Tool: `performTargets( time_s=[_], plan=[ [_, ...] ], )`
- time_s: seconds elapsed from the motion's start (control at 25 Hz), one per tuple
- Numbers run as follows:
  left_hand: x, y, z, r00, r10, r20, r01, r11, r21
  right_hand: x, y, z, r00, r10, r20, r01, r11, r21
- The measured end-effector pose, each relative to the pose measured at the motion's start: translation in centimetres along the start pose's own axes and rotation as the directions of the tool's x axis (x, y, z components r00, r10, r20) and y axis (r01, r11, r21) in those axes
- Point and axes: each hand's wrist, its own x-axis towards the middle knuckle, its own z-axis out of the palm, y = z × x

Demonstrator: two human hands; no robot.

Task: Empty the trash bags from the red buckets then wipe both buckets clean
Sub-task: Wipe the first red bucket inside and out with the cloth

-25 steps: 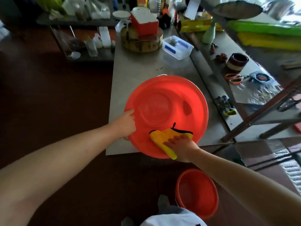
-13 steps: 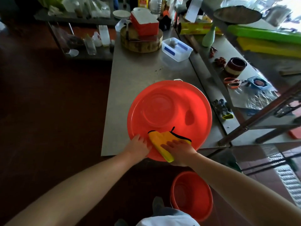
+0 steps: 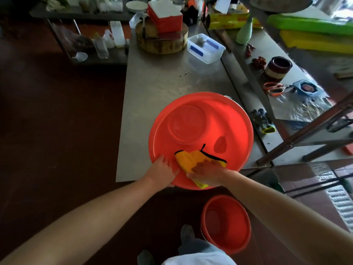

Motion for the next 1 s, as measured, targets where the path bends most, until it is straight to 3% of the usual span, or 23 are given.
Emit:
performTargets(
  time_s=[0.16,0.32,0.44,0.6,0.68,0.76,0.88,1.0],
  plan=[
    [-0.2,0.0,0.6,0.998,0.040,-0.058,-0.036,0.997,0.071,3.9,-1.0,0.8,0.993,0.021,-0.118,-0.013,0.998,0.062],
    [0.0,0.7,1.1,0.995,0.069,-0.075,-0.059,0.990,0.125,8.4,-1.2,2.7,0.990,0.120,-0.077,-0.107,0.982,0.154],
    [-0.3,1.1,1.1,0.997,0.070,-0.036,-0.064,0.989,0.136,10.7,1.1,2.3,0.982,0.140,-0.124,-0.133,0.989,0.064],
    [-0.1,1.5,0.8,0.998,0.051,0.025,-0.054,0.992,0.113,12.2,5.1,0.9,0.931,0.166,-0.325,-0.144,0.985,0.092],
    [0.2,1.5,0.1,0.996,0.065,0.057,-0.071,0.990,0.118,12.6,4.8,0.9,0.935,0.199,-0.294,-0.180,0.979,0.092],
    [0.4,1.4,-0.3,0.997,0.083,0.003,-0.083,0.987,0.141,13.4,2.5,1.0,0.963,0.224,-0.151,-0.211,0.972,0.101],
    [0.4,1.2,0.0,0.996,0.092,0.001,-0.091,0.988,0.122,13.8,-1.1,0.2,0.979,0.201,0.025,-0.200,0.939,0.279],
    [0.5,1.6,0.7,0.999,0.039,0.029,-0.041,0.997,0.066,11.9,-1.1,0.5,0.991,0.119,-0.052,-0.109,0.980,0.169]
  ],
)
